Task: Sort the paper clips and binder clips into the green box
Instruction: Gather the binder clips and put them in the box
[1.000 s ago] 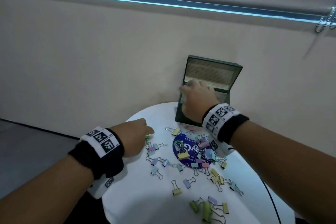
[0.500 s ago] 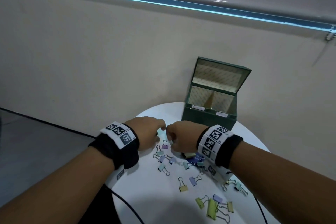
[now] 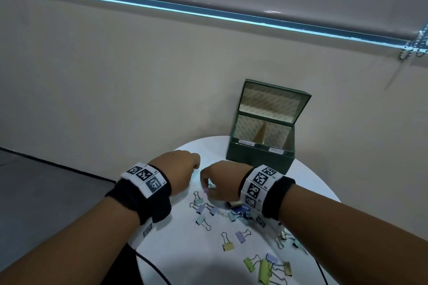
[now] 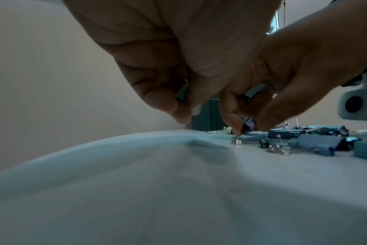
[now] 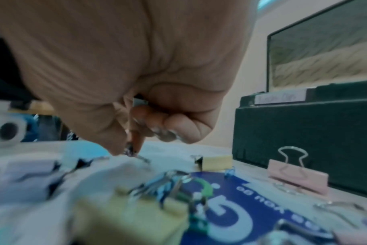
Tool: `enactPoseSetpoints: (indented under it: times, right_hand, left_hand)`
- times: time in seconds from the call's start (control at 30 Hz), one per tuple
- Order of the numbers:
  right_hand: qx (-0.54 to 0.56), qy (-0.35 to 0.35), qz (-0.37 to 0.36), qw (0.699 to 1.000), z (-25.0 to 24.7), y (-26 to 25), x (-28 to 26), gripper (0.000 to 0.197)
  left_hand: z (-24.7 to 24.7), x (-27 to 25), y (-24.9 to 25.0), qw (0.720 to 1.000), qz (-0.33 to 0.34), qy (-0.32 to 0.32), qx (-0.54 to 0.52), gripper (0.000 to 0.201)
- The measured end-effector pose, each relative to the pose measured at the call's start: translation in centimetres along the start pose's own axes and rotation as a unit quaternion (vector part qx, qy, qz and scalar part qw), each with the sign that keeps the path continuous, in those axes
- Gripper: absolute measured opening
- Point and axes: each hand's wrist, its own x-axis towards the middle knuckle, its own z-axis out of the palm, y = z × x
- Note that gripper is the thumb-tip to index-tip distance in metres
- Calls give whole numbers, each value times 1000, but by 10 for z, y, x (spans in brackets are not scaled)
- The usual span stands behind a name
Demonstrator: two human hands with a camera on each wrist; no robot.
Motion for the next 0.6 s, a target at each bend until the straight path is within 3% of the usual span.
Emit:
enactPoseSetpoints:
  times: [0.1, 0.27, 0.5, 0.6]
  right_hand:
    - [67, 74, 10, 995, -20, 22, 1, 7]
    - [131, 248, 117, 953, -60, 81, 4, 10]
    - [108, 245, 143, 953, -68, 130, -12, 35]
    - [144, 324, 112, 928, -50, 136, -40, 17]
  left_hand:
    - [1, 0, 0, 1000, 1, 5, 3, 32]
    - [2, 2, -3, 1000, 2, -11, 1, 31]
    - [3, 2, -3, 1000, 3, -4, -4, 31]
    - [4, 2, 0, 1000, 18, 5, 8, 31]
